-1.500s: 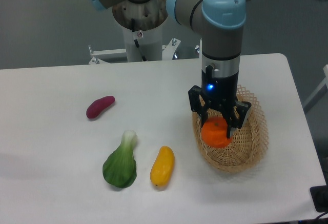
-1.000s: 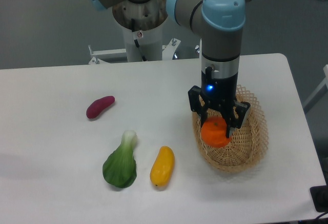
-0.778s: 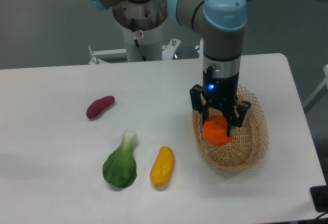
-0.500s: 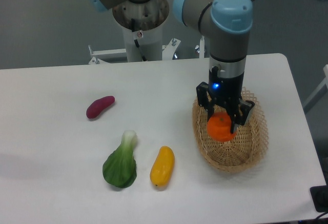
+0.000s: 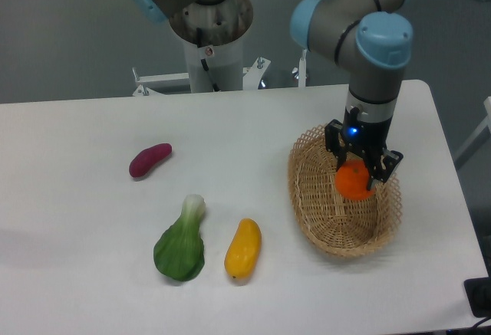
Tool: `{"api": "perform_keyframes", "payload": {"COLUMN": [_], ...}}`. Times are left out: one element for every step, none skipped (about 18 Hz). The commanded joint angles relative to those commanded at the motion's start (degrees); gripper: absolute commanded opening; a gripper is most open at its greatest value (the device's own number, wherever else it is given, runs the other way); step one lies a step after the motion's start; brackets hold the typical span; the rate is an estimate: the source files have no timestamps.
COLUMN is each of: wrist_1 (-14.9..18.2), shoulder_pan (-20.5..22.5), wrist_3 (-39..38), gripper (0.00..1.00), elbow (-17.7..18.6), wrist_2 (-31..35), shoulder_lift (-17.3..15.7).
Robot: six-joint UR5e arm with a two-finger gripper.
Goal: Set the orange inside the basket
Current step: 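Open the gripper to release the orange and lift away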
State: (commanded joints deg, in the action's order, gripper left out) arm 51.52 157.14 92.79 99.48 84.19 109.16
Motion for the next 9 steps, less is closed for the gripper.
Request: {"api": "perform_keyframes", "payload": {"wrist_1": [-1.1, -1.8, -3.3, -3.3, -3.4, -3.4, -3.4, -3.4, -3.4], "shoulder_pan": [0.2, 0.3, 0.3, 0.3, 0.3, 0.3, 0.4, 0.4, 0.4], "wrist_3": [1.2, 1.5, 1.4, 1.4, 1.4, 1.4, 1.5, 1.5, 1.3], "gripper": [0.56, 0.56, 0.56, 0.56, 0.56, 0.56, 0.56, 0.56, 0.56], "elbow": [0.5, 1.9, 2.7, 3.0, 3.7, 4.6, 4.8, 4.5, 4.8], "wrist_2": [0.8, 1.2, 1.3, 1.3, 1.3, 1.3, 1.3, 1.3, 1.3], "shoulder_lift": [0.2, 1.0, 1.6, 1.8, 2.0, 2.2, 2.2, 2.2, 2.2]}}
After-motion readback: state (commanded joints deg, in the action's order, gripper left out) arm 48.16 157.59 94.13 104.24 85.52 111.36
